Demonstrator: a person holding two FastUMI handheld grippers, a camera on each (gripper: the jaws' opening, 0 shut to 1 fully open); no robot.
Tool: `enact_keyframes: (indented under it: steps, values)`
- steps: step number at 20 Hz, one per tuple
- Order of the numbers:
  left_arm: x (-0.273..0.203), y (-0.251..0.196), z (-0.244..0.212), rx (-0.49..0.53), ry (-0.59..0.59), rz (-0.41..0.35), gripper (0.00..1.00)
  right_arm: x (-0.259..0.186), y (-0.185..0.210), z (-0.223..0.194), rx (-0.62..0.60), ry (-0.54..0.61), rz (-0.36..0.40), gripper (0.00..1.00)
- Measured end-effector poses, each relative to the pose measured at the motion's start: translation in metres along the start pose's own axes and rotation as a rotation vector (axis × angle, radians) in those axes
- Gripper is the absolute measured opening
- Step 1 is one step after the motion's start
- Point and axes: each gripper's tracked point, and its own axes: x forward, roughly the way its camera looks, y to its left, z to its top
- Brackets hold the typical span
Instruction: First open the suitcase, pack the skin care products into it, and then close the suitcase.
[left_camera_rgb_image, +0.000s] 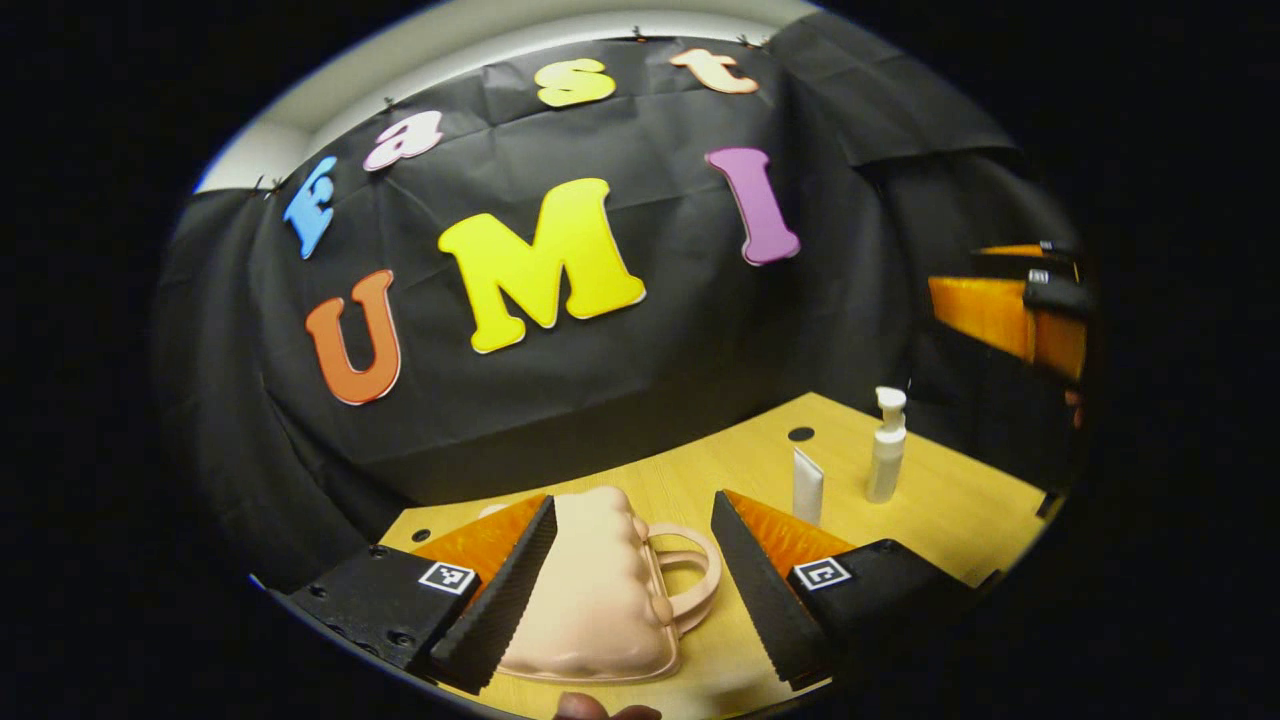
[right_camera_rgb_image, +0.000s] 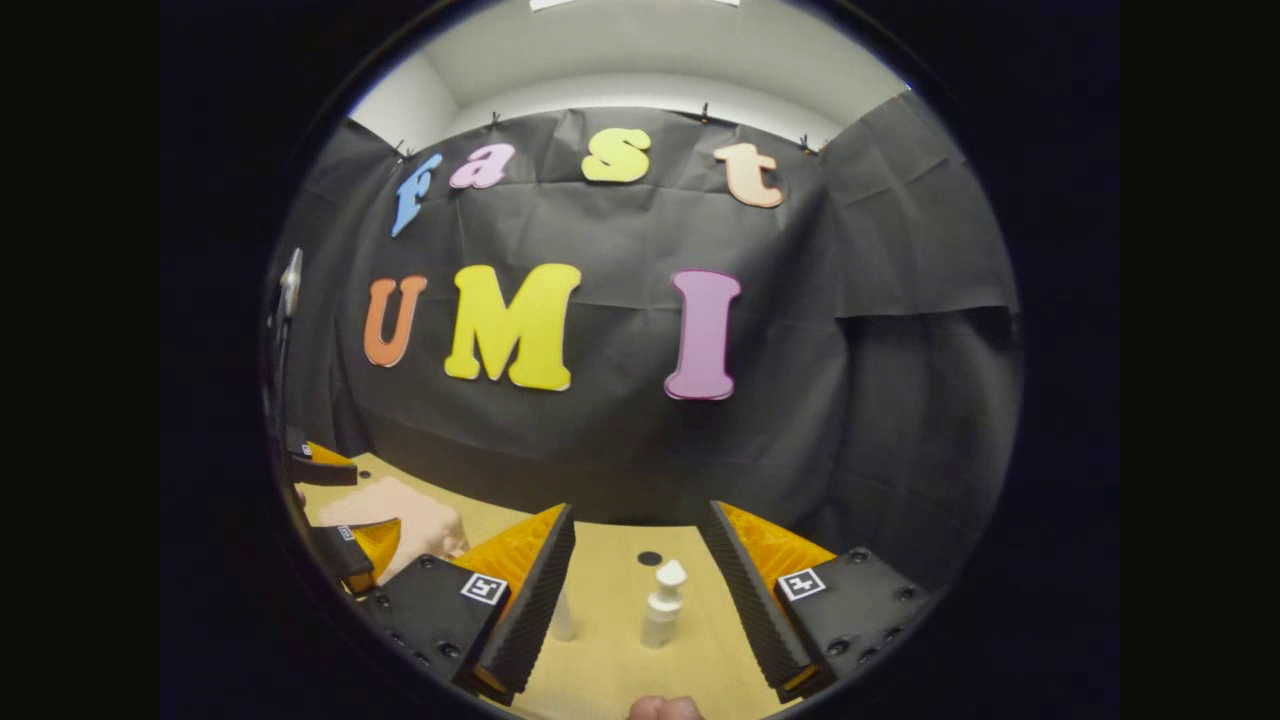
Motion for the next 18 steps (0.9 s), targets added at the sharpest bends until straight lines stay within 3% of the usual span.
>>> enact_keyframes:
  steps: [5, 10, 17, 18]
  values:
    - [0.029, -0.043, -0.045, 0.255, 0.065, -0.099, 0.99, -0.001, -0.042, -0.023, 0.005, 0.055, -0.074, 0.79]
    - [0.057, -0.060, -0.108, 0.436, 0.221, -0.117, 0.99, 0.000, -0.064, -0.036, 0.007, 0.086, -0.102, 0.80]
    - [0.087, -0.054, -0.151, 0.589, 0.403, -0.107, 0.74, 0.000, -0.078, -0.047, 0.036, 0.108, -0.125, 0.80]
    - [0.088, -0.053, -0.152, 0.608, 0.412, -0.102, 0.64, 0.000, -0.080, -0.048, 0.042, 0.111, -0.132, 0.79]
